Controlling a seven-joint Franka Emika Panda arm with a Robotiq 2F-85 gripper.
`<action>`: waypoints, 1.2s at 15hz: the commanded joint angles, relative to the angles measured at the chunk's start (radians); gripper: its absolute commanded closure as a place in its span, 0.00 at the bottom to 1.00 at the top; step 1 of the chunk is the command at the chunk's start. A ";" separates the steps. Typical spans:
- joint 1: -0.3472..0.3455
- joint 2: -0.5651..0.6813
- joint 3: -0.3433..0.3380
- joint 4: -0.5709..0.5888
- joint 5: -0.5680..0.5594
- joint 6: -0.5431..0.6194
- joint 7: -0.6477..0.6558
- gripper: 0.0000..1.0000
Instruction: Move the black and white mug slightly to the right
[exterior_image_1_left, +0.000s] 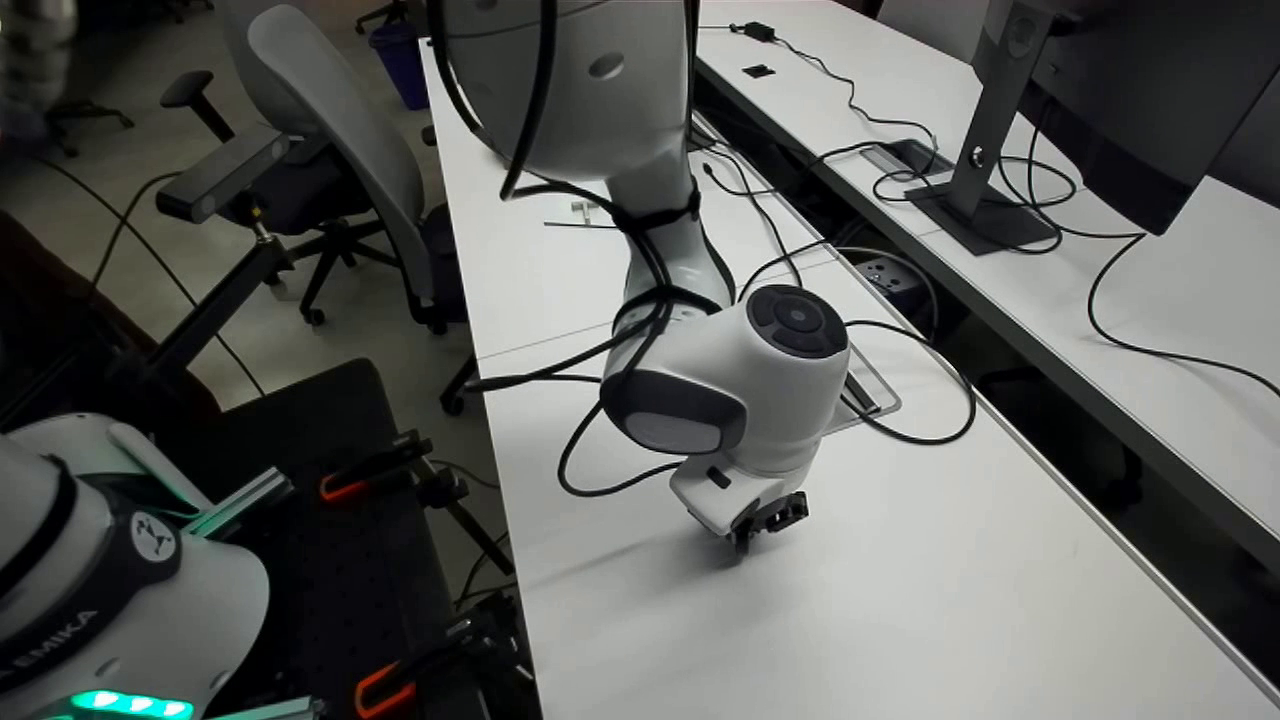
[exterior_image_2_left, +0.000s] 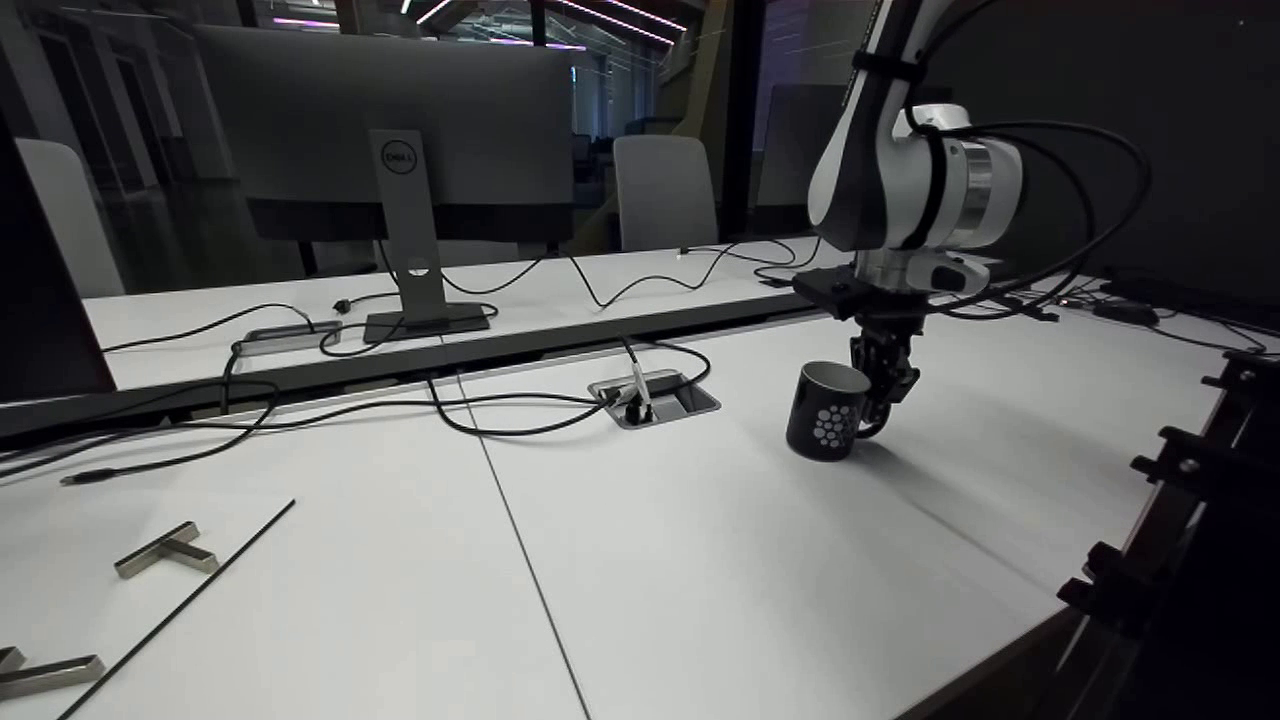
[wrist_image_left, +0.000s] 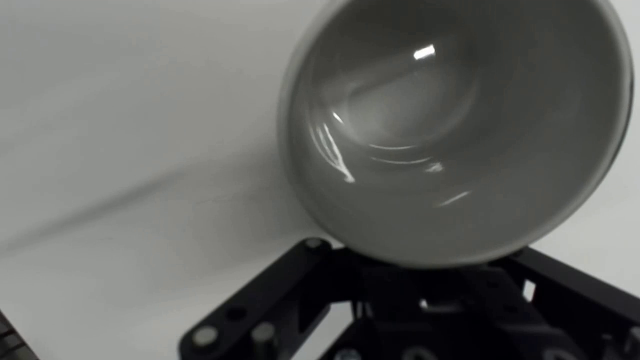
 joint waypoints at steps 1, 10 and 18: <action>-0.021 -0.031 0.019 -0.051 0.044 0.019 0.051 0.98; -0.015 -0.075 -0.017 -0.141 0.079 0.045 0.125 0.98; -0.044 -0.088 -0.006 -0.212 0.111 0.083 0.139 0.98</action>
